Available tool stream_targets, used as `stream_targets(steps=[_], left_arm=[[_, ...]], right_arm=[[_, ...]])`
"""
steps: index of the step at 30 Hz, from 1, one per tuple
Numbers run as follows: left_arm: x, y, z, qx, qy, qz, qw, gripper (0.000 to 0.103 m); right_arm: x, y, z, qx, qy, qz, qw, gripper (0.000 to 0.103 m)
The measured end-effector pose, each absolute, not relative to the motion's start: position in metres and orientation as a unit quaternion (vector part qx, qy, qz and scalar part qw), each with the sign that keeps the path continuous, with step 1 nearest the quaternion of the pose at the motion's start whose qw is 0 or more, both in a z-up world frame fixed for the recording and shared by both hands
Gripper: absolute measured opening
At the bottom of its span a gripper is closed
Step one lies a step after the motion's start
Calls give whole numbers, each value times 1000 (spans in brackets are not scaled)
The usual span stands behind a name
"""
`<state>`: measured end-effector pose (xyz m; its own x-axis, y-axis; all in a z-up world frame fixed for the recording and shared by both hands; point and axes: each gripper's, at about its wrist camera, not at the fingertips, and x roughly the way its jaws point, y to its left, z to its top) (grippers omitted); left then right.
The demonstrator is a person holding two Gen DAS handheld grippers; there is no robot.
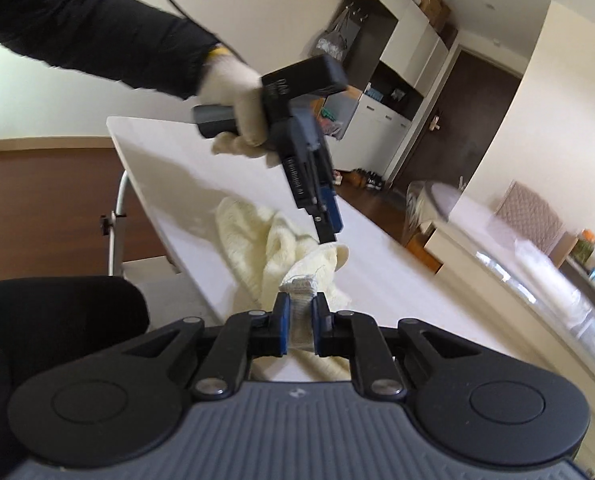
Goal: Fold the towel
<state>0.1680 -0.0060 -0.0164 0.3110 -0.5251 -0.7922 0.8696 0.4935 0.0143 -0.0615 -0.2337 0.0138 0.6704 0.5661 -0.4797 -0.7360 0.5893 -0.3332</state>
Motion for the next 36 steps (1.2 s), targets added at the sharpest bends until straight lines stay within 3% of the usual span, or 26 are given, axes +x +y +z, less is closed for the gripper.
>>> stream_targets(steps=[3, 6, 19, 34, 36], left_arm=[[161, -18, -23, 266, 393, -467, 746, 33], [145, -20, -24, 287, 387, -462, 744, 6], [77, 16, 49, 237, 253, -227, 910, 5], [195, 3, -18, 166, 316, -96, 929, 6], [206, 5, -27, 163, 326, -83, 928, 6]], right_arm=[[-59, -231, 11, -253, 172, 365, 879, 13], [-61, -237, 11, -245, 172, 352, 887, 13], [-8, -247, 47, -200, 90, 271, 937, 12], [158, -210, -6, -236, 166, 198, 937, 13], [171, -207, -11, -235, 178, 205, 933, 17]])
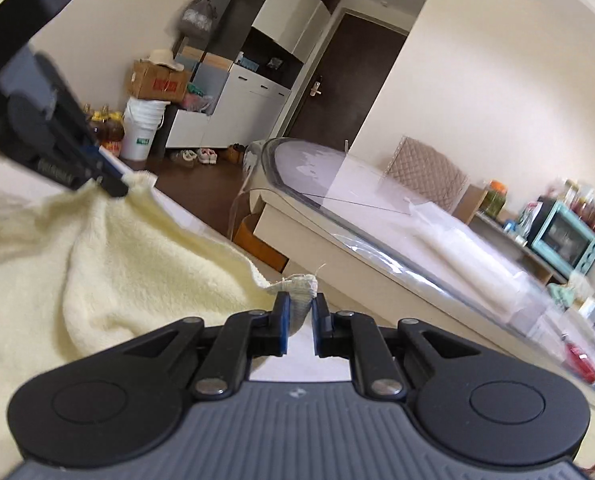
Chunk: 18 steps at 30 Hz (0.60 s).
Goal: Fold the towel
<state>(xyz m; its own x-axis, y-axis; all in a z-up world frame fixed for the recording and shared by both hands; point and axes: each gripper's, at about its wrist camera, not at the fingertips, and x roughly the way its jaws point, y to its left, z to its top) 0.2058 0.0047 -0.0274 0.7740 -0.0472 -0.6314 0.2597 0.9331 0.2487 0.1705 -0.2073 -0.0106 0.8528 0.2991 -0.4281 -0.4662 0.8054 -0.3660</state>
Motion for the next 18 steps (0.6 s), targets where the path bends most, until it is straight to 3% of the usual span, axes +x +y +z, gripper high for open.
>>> stream_targets(steps=[1, 5, 7, 12, 18], left_arm=[[211, 6, -32, 162, 333, -77, 926, 10], [211, 17, -34, 151, 338, -72, 926, 16], [205, 24, -31, 147, 335, -72, 928, 28], [172, 49, -13, 135, 318, -91, 934, 32], [120, 74, 0, 110, 312, -161, 930, 34]], right_arm=[[177, -206, -13, -238, 191, 207, 930, 23], [177, -224, -6, -189, 210, 223, 933, 24], [166, -241, 0, -161, 216, 230, 935, 27], [134, -279, 6, -106, 239, 277, 924, 36], [69, -289, -3, -154, 253, 344, 891, 41]])
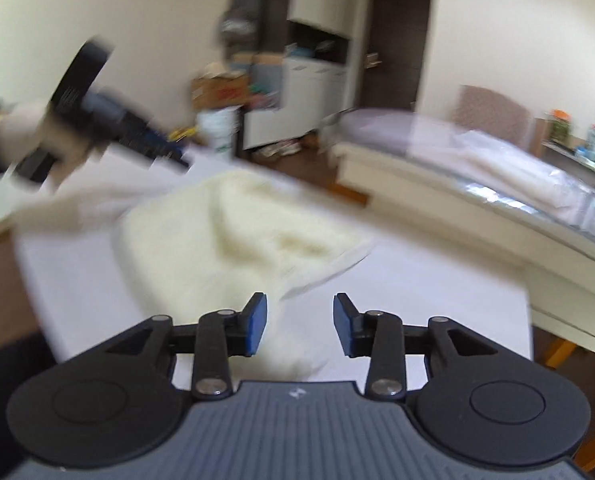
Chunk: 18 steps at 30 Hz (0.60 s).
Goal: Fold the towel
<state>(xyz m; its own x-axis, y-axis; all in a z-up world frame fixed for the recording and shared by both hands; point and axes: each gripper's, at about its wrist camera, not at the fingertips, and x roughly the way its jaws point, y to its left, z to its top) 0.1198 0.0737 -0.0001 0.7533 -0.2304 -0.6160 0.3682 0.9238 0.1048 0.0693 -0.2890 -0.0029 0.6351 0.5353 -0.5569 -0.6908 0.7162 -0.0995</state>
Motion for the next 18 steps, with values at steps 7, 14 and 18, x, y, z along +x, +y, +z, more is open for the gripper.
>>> stream_targets(steps=[7, 14, 18], left_arm=[[78, 69, -7, 122, 317, -233, 911, 36], [55, 52, -19, 164, 314, -274, 894, 37], [52, 46, -24, 184, 309, -285, 889, 40]], right_arm=[[73, -266, -19, -217, 271, 362, 865, 43], [83, -260, -18, -182, 295, 369, 862, 9], [76, -265, -4, -126, 317, 367, 865, 8]])
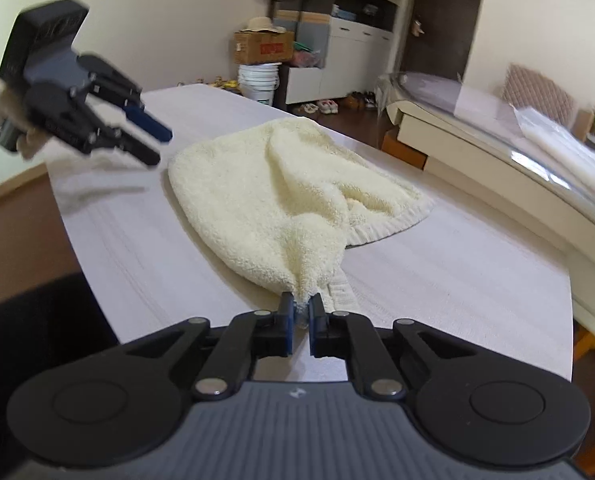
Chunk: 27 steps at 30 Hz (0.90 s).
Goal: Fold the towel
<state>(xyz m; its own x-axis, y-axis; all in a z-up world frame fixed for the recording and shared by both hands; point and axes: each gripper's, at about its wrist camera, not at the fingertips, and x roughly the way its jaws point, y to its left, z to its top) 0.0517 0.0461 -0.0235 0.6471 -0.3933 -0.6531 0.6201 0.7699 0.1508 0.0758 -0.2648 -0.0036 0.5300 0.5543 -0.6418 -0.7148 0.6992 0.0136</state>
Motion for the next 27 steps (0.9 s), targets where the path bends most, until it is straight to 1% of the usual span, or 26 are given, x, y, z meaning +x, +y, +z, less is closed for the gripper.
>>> stream_targets(steps=[2, 5, 6, 8, 10, 14, 17, 18, 19, 20, 22, 23, 24, 27], left_arm=[[49, 46, -24, 189, 307, -295, 885, 41], [46, 46, -25, 194, 307, -303, 881, 44], [46, 47, -25, 194, 306, -305, 881, 46], [45, 47, -25, 192, 308, -309, 879, 46], [46, 46, -25, 194, 307, -314, 877, 46], [47, 42, -26, 201, 307, -323, 872, 46], [47, 38, -28, 213, 303, -330, 868, 44], [48, 35, -30, 222, 303, -334, 865, 42], [50, 32, -31, 229, 304, -337, 861, 36], [52, 30, -33, 233, 307, -339, 858, 32], [60, 23, -38, 241, 321, -342, 849, 14], [63, 22, -38, 238, 324, -345, 848, 13], [69, 21, -37, 233, 330, -347, 846, 9], [82, 18, -36, 225, 343, -343, 845, 7]], right_arm=[[70, -271, 7, -67, 332, 375, 863, 8], [60, -280, 21, 57, 344, 405, 845, 8], [57, -280, 22, 76, 345, 411, 841, 8], [48, -273, 19, 71, 352, 412, 837, 9], [37, -263, 12, 32, 357, 409, 839, 18], [22, -265, 3, -5, 353, 387, 852, 21], [12, -271, 0, -29, 337, 363, 868, 25], [8, -270, -1, -42, 330, 361, 871, 29], [6, -269, -2, -54, 323, 359, 874, 36], [1, -266, -1, -70, 315, 358, 876, 38], [-2, -258, -2, -99, 307, 359, 876, 38], [-3, -254, -3, -109, 304, 362, 875, 38], [-4, -250, -4, -121, 299, 364, 874, 39], [-8, -236, -9, -160, 293, 375, 865, 40]])
